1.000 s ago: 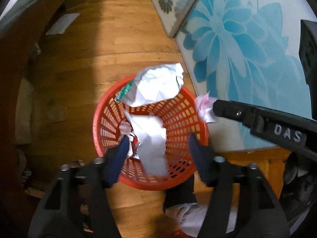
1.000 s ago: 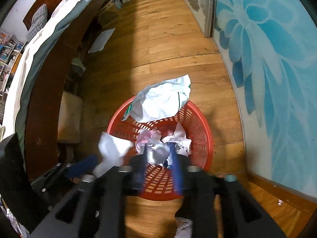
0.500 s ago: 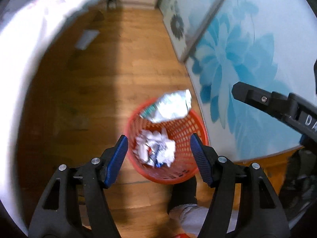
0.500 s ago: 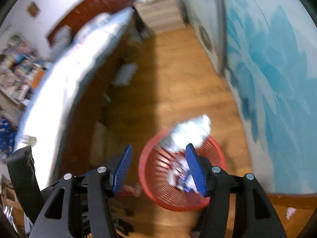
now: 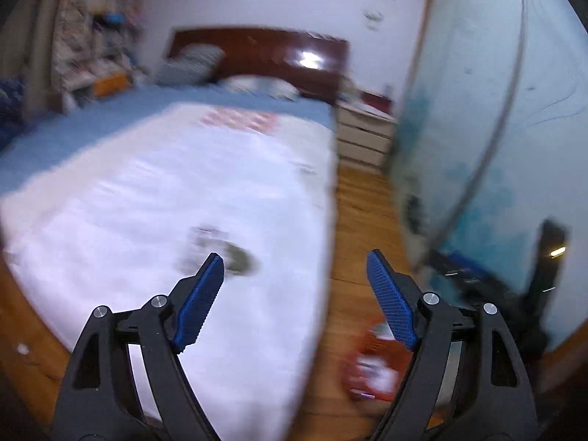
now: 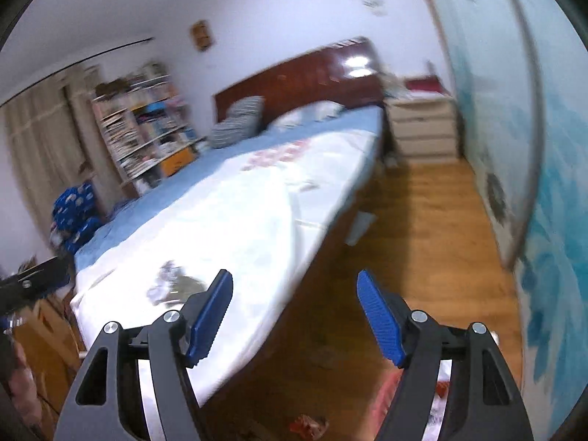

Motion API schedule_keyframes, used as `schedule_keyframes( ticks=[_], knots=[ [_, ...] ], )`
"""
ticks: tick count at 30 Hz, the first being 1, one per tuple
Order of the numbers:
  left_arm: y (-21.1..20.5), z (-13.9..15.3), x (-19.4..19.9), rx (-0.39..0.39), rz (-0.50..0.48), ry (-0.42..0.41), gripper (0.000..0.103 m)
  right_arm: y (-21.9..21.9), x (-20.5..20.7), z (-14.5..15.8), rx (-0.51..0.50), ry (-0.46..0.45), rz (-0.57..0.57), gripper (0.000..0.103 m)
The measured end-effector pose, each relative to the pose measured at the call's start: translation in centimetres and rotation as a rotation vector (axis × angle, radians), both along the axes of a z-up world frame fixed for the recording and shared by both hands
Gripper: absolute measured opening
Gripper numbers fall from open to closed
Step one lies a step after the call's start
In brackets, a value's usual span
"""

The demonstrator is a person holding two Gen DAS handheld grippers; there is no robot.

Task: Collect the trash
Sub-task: 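Move both tools back over the bed toward the remaining trash, then grasp the white tissue with the left tool while the right tool grasps the gold can lid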

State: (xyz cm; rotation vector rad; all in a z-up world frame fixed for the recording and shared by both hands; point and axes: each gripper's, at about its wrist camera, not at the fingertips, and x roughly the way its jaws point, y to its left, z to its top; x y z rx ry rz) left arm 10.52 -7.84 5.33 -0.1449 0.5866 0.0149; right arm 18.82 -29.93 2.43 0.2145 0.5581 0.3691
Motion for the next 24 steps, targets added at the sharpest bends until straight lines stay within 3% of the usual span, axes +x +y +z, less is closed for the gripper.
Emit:
schedule_keyframes(
  ticks=[5,9,14,19,24],
  knots=[
    [4.5,-4.5,2.1,-0.046,0.042,0.074,0.080,6.5,-0.7,0.2,-0.061,-0.016,0.120,0.069],
    [6.4,-5.7,3.2,-0.134,0.057,0.107,0.080,11.3,-0.4,-0.6,-0.115,-0.013,0.190,0.065],
    [5.8,-6.4,2.3,-0.111,0.068,0.133,0.080,15.9,2.4,-2.2,-0.138,-0.014,0.256,0.059],
    [7.2,-7.2,2.0,-0.133,0.080,0.167,0.080,19.8,6.2,-4.7,-0.083,0.060,0.264,0.046],
    [8.8,-7.4,1.8,-0.134,0.104,0.177,0.080,24.3,9.3,-6.4,-0.065,0.101,0.287,0.041]
  ],
)
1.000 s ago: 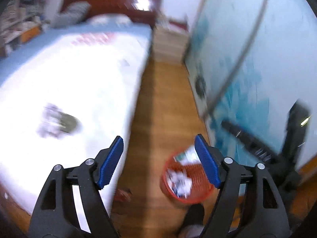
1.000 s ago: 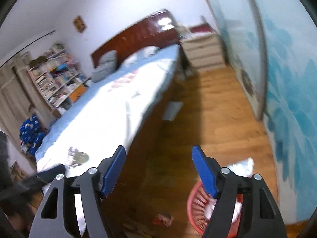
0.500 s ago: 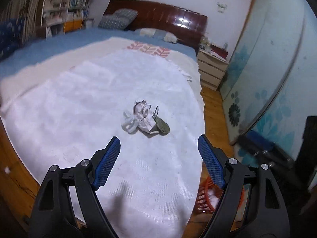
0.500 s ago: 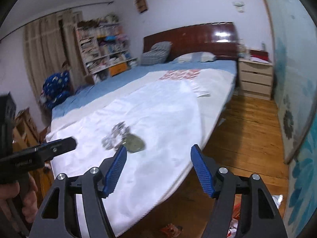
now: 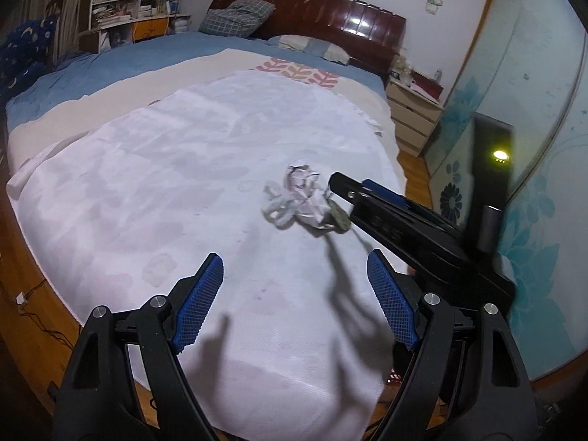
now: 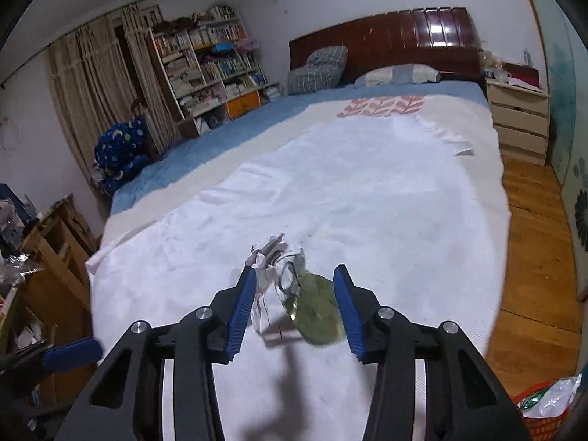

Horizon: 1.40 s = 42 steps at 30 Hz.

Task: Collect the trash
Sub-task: 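Grasp the white tissue with the left tool while the right tool grasps the gold can lid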

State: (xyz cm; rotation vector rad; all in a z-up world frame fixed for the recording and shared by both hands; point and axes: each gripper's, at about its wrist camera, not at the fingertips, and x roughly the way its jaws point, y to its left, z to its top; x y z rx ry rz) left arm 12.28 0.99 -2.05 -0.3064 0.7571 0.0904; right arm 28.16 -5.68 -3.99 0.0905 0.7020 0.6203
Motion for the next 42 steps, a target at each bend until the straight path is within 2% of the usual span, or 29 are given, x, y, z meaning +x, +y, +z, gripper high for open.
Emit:
schedule_keyframes(
  ticks=[2,3,4,11,14,18,24,27,28,29,30,33,35,36,37,39,42],
  knots=[
    [0.5,0.0,0.0,0.000,0.008,0.006,0.080,1.5,1.1,-1.0,-0.010,0.027,0.007,0.029],
    [0.8,-0.1,0.0,0.001,0.014,0.007,0.080,2.1,1.6,-1.6,-0.015,0.049,0.007,0.016],
    [1.1,-0.1,0.1,0.001,0.020,0.009,0.080,2.4,1.9,-1.9,-0.004,0.060,0.011,0.014],
    [2.5,-1.2,1.4,-0.040,0.036,0.018,0.080,0.7,2.6,-2.3,0.130,0.145,0.011,0.007],
    [3.0,-2.1,3.3,-0.038,0.030,0.032,0.080,-0.8,2.5,-2.2,0.182,0.179,0.006,0.005],
    [3.4,-2.9,5.8,-0.084,0.021,0.050,0.080,-3.8,2.1,-1.4,0.229,0.197,-0.005,0.005],
    [3.3,-4.5,9.0,-0.158,0.032,0.051,0.080,-7.7,1.7,-0.9,0.263,0.211,-0.006,0.005],
    [3.1,-5.0,9.4,-0.159,0.066,0.065,0.079,-8.3,2.0,-1.1,0.241,0.222,0.005,0.005],
    [3.0,-5.0,9.5,-0.153,0.070,0.066,0.078,-8.3,2.1,-1.2,0.224,0.225,0.009,0.006],
    [2.8,-5.0,9.7,-0.150,0.072,0.067,0.070,-8.3,2.2,-1.4,0.209,0.227,0.011,0.008],
    [2.7,-5.1,9.7,-0.152,0.073,0.069,0.055,-8.3,2.3,-1.6,0.197,0.225,0.008,0.008],
    [3.0,-5.3,9.9,-0.172,0.079,0.072,0.031,-8.1,2.6,-2.2,0.159,0.234,-0.002,0.009],
    [3.3,-5.2,9.8,-0.187,0.090,0.066,0.026,-7.7,3.0,-3.2,0.130,0.270,0.009,0.012],
    [3.4,-5.1,9.6,-0.196,0.094,0.061,0.023,-7.6,3.1,-3.5,0.127,0.279,0.007,0.021],
    [3.5,-5.1,9.5,-0.203,0.094,0.058,0.023,-7.5,3.1,-3.9,0.129,0.287,0.007,0.043],
    [3.5,-4.8,9.2,-0.213,0.092,0.048,0.022,-7.2,3.2,-4.4,0.142,0.289,0.009,0.065],
    [3.6,-4.5,8.8,-0.219,0.084,0.037,0.022,-6.7,3.5,-5.0,0.152,0.296,0.005,0.065]
  ],
)
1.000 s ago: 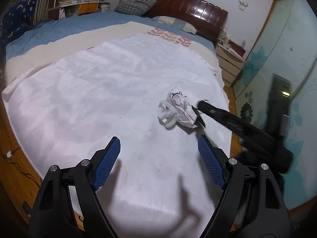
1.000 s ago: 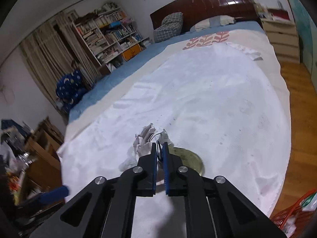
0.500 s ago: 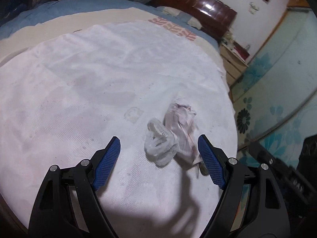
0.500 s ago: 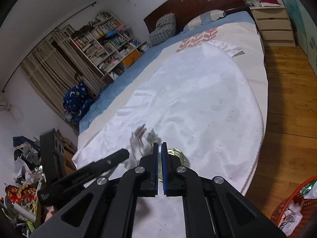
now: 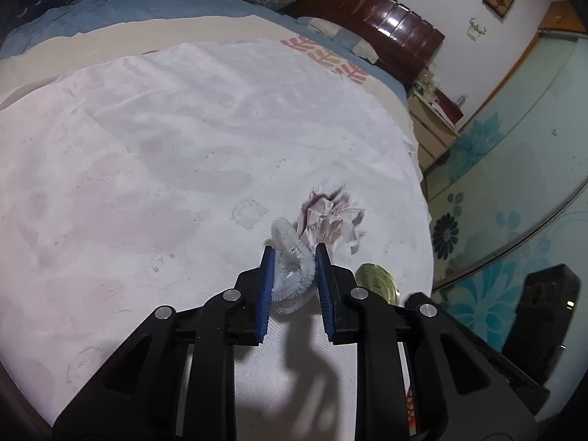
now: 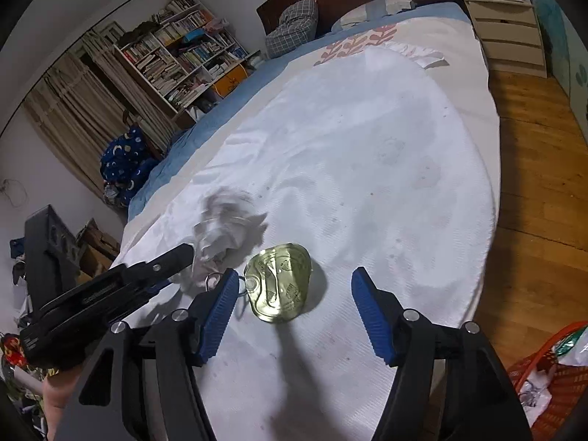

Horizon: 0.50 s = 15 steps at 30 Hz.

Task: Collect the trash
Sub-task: 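Grasp the white tissue with the left tool while the right tool grasps the gold can lid, then carry the tissue and can lid to the red basket and release both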

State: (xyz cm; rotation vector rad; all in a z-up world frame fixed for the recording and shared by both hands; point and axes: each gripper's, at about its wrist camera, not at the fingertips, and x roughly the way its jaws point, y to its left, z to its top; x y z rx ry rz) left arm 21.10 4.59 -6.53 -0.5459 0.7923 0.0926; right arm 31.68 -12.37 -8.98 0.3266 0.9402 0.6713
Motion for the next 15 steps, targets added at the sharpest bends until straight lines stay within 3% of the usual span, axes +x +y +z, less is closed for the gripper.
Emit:
schedule_keyframes(
  ticks=[2,4,7,15],
  knots=[
    [0.1,0.2,-0.2,-0.003,-0.006,-0.004,0.022,0.6,0.3,-0.7,0.008,0.022,0.004,0.061],
    [0.4,0.2,-0.4,-0.007,-0.011,-0.001,0.022,1.9,0.4,-1.2,0.003,0.035,0.028,0.036],
    [0.8,0.1,-0.5,-0.027,-0.012,0.005,0.022,3.2,0.1,-1.2,-0.047,0.008,0.035,0.020],
    [1.3,1.8,-1.6,-0.078,0.024,-0.044,0.021,2.7,-0.2,0.1,-0.010,-0.016,0.043,0.005]
  ],
)
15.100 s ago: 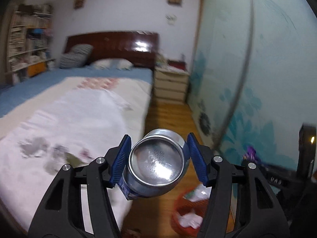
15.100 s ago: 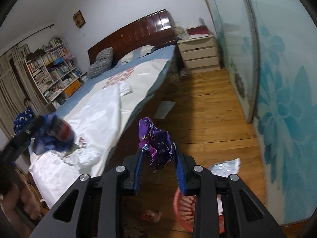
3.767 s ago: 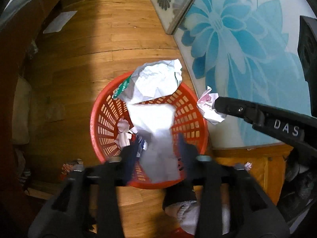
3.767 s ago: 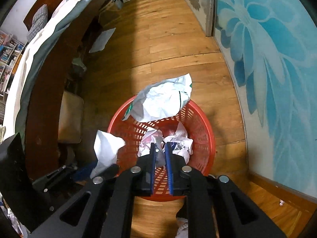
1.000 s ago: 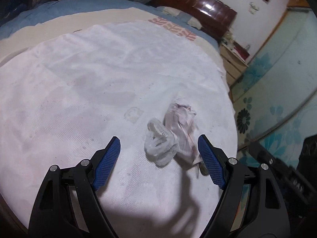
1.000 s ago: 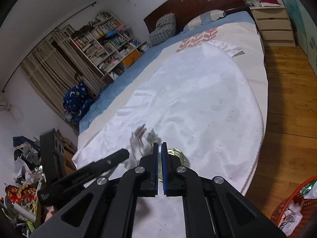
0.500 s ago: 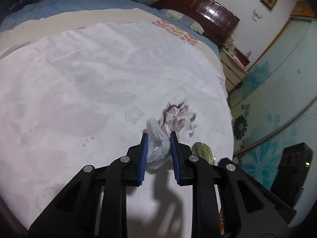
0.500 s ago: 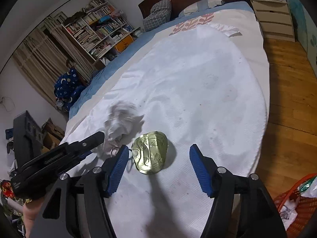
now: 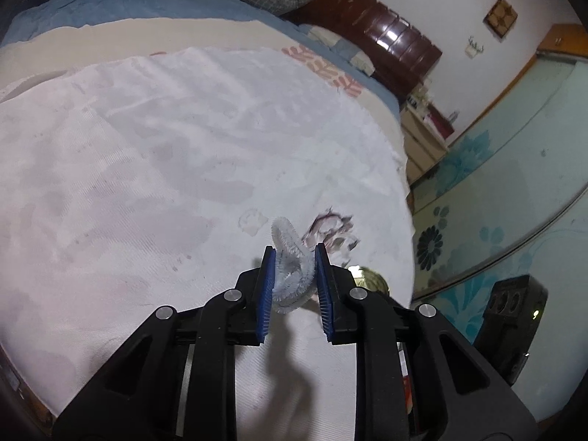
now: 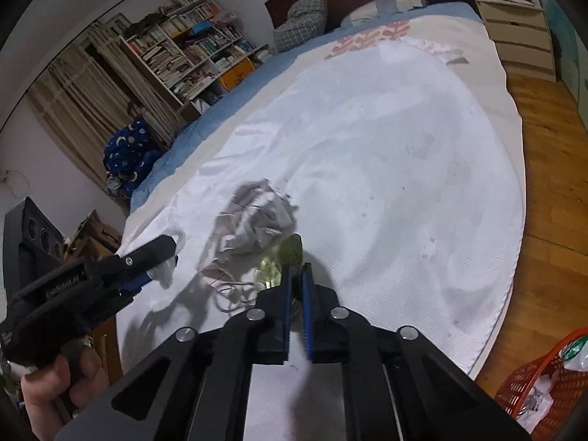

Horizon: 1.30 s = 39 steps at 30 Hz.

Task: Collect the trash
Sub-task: 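Carry the tissue and can lid to the red basket and release both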

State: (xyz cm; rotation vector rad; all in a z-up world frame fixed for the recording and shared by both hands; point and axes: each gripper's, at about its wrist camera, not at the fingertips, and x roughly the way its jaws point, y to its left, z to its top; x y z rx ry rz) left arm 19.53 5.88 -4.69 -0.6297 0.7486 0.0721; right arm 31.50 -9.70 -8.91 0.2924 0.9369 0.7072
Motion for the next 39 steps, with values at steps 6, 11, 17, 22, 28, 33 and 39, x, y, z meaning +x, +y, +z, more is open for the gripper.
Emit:
schedule_keyframes(
  ticks=[6,11,17,22,28,33,39],
  knots=[
    [-0.1,2.1,-1.5,-0.011,0.014,-0.056,0.021,-2.6,-0.4,1.5,0.096,0.011,-0.037,0.004],
    [-1.5,4.0,-3.1,0.033,-0.004,-0.101,0.021,-5.2,-1.9,4.3,0.139,-0.073,-0.062,0.004],
    [-5.7,7.4,-4.4,0.216,-0.044,-0.153,0.021,-10.7,-5.8,10.1,0.155,-0.246,-0.125,0.004],
    [-10.9,8.8,-3.9,0.330,-0.159,-0.174,0.021,-17.8,-10.1,14.2,0.011,-0.382,-0.190,0.004],
    [-19.6,7.1,-1.7,0.237,-0.422,-0.167,0.021,-27.9,-12.9,12.5,-0.087,-0.287,-0.353,0.004],
    [-28.4,1.3,1.3,0.225,-0.593,-0.063,0.021,-33.3,-13.0,7.3,-0.224,-0.125,-0.411,0.004],
    [-36.5,-6.5,2.7,0.256,-0.733,0.073,0.021,-38.7,-10.9,-1.9,-0.291,0.210,-0.467,0.004]
  ],
)
